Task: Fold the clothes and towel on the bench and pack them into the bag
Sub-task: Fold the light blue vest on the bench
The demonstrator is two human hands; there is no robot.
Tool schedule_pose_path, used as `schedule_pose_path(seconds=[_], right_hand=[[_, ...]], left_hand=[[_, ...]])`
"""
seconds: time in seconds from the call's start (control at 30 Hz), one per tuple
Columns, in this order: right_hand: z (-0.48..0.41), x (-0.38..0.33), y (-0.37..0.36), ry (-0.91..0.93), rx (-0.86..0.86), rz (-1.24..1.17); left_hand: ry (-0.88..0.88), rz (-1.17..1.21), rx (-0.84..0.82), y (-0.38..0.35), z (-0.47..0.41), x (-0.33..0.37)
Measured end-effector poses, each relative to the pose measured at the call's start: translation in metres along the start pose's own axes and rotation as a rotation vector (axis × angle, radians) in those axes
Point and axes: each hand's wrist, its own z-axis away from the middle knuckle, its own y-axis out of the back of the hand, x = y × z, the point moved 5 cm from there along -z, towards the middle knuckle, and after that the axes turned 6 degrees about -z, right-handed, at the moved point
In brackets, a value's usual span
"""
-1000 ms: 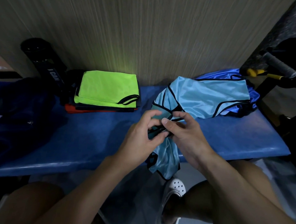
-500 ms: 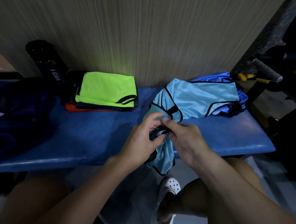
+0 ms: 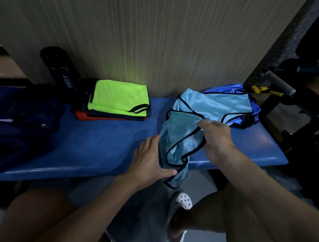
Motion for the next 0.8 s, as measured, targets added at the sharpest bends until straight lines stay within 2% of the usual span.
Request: schedule_pose_path(seconds=[0.13,0.43,0.5,0.6,0.67,0.8], right_hand=[[0.004,-0.009,-0.005,0.070,-0.059,-0.050],[0.001,-0.019,-0.010,0.123,-0.071,-0.134],[-0.002,-0.021,-0.009,0.132,-0.060,-0.136],[-0.006,-0.023,-0.007,0.153,-0.055,-0.129],[-0.008,-0.025,-0.004,0.176,-0.054,-0.117],[-0.010,-0.027,-0.001,0.247,-0.035,-0.081]], left_hand=[[0.100,-0.059,0.066,-0.014,0.002,-0.005],[0.108,0.011,0.094,-0.027,-0.001,0.001],[0.093,0.122,0.113,-0.027,-0.002,-0.001],[0.087,0.444,0.156,-0.017,-0.004,-0.006],[0.073,0.470,0.272,0.003,-0.008,-0.012],[-0.065,0.266,0.653,0.064,-0.007,-0.017]])
